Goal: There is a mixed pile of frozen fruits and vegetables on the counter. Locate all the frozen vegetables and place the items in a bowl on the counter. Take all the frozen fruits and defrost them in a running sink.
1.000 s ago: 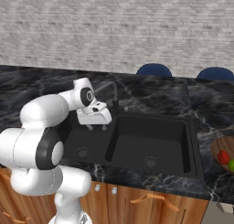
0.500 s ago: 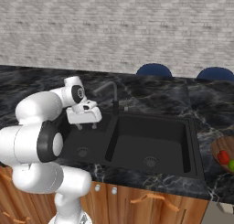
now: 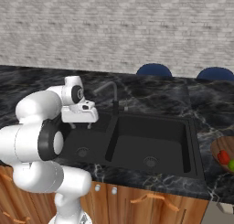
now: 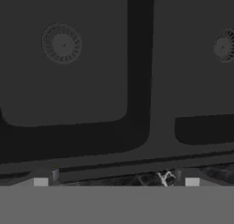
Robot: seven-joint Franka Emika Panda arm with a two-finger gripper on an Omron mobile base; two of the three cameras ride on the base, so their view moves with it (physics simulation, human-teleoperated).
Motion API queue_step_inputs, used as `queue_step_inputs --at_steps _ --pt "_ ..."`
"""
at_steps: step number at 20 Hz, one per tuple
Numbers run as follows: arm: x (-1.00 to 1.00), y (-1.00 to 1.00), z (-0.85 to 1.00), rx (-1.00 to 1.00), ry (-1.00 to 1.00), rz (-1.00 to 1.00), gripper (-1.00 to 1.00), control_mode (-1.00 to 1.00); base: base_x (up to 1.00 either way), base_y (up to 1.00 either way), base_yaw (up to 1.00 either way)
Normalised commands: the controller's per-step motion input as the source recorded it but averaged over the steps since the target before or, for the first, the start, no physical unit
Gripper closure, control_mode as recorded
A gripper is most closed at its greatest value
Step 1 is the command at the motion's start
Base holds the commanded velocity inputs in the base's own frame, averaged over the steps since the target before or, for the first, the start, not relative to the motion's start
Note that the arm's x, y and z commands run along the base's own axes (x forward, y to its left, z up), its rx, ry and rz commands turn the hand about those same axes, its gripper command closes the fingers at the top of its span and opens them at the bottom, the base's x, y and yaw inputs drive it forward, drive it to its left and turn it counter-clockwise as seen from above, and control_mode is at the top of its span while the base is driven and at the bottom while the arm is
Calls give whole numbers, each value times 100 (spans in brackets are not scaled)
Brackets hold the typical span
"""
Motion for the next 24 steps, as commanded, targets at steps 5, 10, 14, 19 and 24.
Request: queue_step_inputs --at_steps 5,10,14,19,24 --pt "0 38 0 5 0 10 -100 -100 0 0 0" --pt "0 47 0 0 0 8 -100 -100 0 0 0" --pt "-1 46 3 1 2 8 -100 -100 0 0 0" --pt "-1 43 10 0 2 7 -100 -100 0 0 0" --pt "1 48 0 0 2 6 -100 -100 0 0 0"
